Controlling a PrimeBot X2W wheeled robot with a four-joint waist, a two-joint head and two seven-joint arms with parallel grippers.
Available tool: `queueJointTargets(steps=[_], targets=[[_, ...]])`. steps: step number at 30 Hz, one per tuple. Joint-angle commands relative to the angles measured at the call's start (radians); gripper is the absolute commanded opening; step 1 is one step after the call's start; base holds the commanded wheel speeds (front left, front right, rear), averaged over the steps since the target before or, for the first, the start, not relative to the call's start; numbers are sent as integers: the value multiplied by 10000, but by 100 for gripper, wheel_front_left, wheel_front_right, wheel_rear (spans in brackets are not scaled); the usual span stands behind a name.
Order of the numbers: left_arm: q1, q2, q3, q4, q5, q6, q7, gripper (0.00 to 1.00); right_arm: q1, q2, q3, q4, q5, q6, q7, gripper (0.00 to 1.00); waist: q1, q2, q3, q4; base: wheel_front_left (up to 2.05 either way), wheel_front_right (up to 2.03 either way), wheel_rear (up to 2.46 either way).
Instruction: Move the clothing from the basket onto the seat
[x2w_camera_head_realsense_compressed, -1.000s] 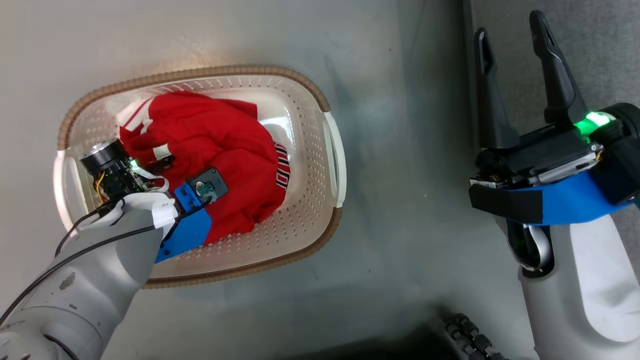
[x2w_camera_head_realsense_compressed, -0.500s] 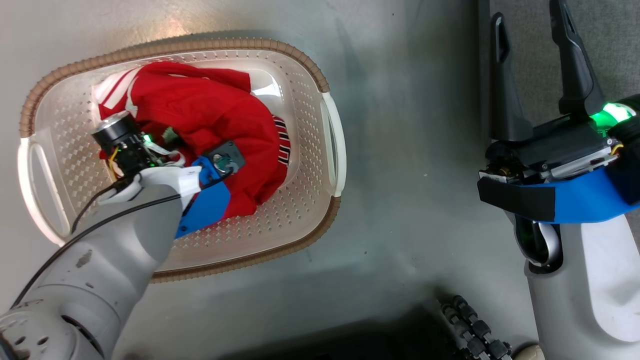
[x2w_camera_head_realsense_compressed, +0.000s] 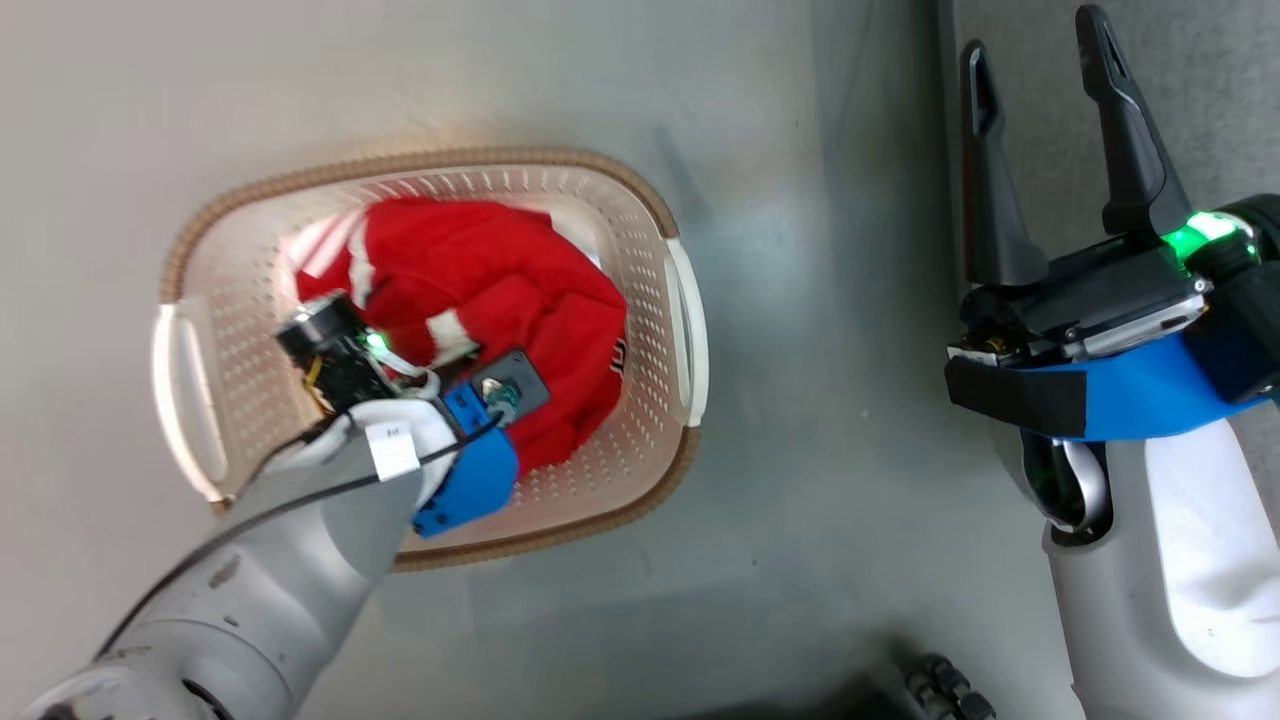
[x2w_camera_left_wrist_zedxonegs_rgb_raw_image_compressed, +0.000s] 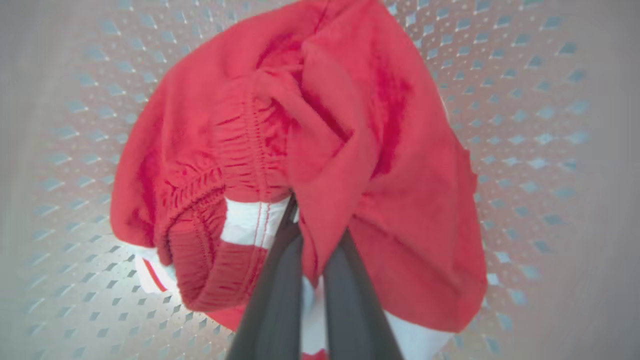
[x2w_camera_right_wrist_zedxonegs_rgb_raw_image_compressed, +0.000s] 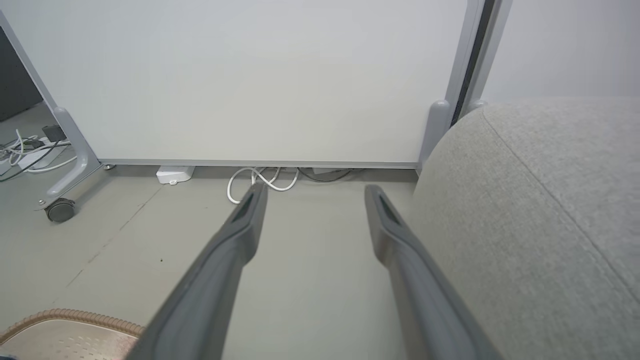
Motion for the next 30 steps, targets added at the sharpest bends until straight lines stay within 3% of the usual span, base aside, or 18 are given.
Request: queueJointTargets(steps=[1, 16, 30], targets=[[195, -120, -25, -125, -274, 1, -363, 0, 183, -24, -47, 102, -116, 5, -31, 100, 0, 0, -801, 323, 0, 0, 0], [1011, -670, 802, -846, -2149, 1, -1670, 0, 1456, -26, -256, 777, -344, 5, -31, 100, 0, 0, -3812, 1135, 0, 0, 0], [2061, 291, 3438, -4743, -1994, 485, -1678, 0, 2727, -24, -399, 1175, -281, 5, -31, 100, 0, 0, -6198, 1507, 0, 0, 0]])
